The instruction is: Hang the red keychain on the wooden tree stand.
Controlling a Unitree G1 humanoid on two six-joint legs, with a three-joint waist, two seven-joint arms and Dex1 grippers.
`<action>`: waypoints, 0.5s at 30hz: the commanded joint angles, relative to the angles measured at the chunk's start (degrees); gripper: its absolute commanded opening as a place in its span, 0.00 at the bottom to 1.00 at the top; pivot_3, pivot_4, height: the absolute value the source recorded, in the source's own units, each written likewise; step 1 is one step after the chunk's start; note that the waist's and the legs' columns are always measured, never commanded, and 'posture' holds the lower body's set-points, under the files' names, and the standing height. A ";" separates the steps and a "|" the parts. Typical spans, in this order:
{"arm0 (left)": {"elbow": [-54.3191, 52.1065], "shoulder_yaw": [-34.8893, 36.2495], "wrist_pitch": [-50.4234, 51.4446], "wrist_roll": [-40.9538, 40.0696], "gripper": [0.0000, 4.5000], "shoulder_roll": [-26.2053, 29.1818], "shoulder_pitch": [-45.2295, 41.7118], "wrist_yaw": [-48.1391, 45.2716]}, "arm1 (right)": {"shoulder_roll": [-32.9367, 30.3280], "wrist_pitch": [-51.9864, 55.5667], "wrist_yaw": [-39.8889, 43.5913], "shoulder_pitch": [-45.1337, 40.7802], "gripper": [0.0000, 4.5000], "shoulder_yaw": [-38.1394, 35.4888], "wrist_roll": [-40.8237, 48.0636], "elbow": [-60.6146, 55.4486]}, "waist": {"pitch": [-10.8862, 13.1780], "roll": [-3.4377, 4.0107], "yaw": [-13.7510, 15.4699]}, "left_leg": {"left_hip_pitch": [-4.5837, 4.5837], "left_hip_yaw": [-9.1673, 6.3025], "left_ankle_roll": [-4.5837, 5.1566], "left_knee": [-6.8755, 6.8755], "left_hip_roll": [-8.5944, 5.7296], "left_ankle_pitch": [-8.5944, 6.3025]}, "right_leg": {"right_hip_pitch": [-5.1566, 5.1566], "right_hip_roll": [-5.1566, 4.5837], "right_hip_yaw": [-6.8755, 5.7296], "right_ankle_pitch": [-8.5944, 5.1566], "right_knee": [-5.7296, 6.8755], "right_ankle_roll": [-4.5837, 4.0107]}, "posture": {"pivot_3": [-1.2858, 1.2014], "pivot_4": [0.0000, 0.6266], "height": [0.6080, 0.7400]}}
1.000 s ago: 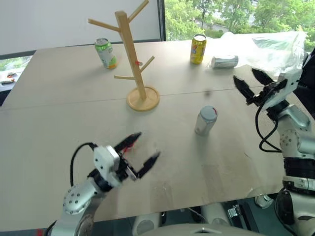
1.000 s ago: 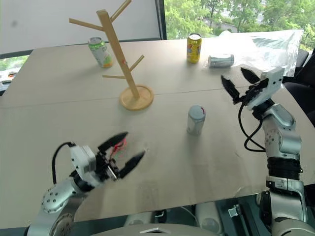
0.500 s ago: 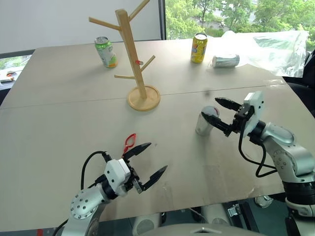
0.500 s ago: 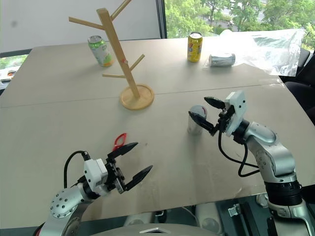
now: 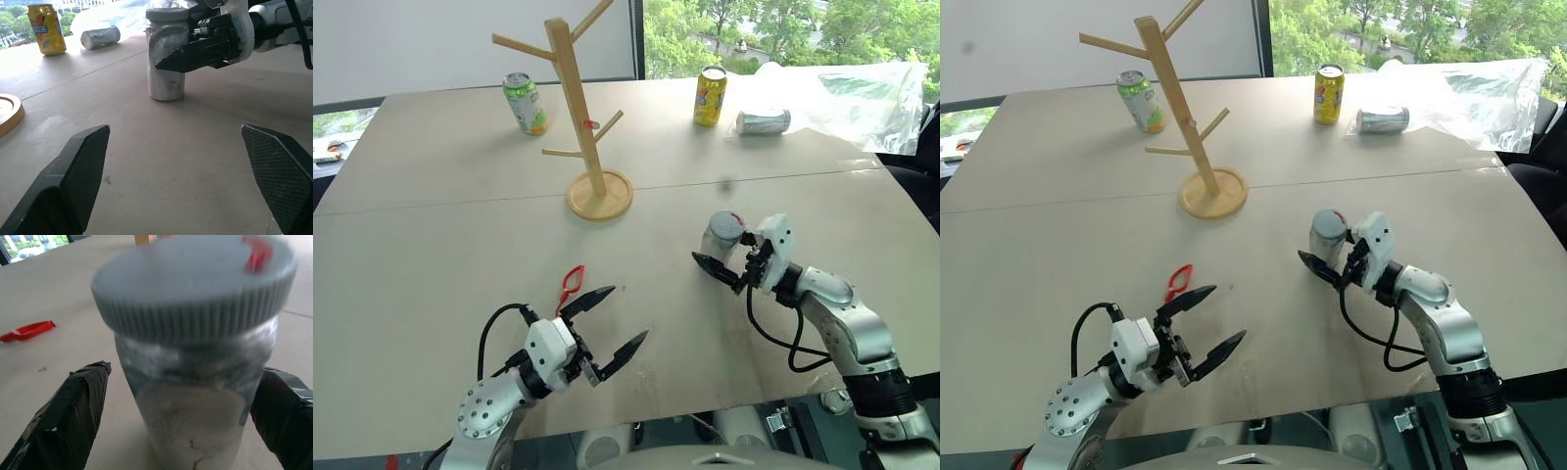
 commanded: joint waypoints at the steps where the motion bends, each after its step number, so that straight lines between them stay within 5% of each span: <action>1: -4.29 0.11 1.20 -0.42 1.00 0.53 -0.09 1.23 | 0.61 -1.96 0.00 -0.66 0.88 -0.72 -0.56 -0.11 | 0.00 0.00 0.02 | 0.00 0.00 0.00 0.00 0.00 0.00 | 0.00 0.00 0.00 0.00 0.00 0.00 | 0.52 0.24 1.00; 5: -5.96 -0.22 3.37 -0.24 1.00 0.67 -0.95 2.62 | 1.37 -2.63 -0.50 -1.26 0.50 -2.07 -0.40 0.31 | 0.00 0.00 0.01 | 0.01 0.00 0.00 0.00 0.00 0.00 | 0.01 0.03 0.00 0.00 0.01 0.00 | 0.52 0.24 1.00; 15: -6.77 -0.85 7.06 -0.18 1.00 0.04 -4.73 4.86 | 1.65 -7.20 -16.40 -15.02 0.50 -18.12 -2.07 16.79 | 0.00 0.01 0.06 | 0.00 0.07 0.00 0.26 0.00 0.00 | 0.02 0.06 0.05 0.02 0.20 0.02 | 0.52 0.24 1.00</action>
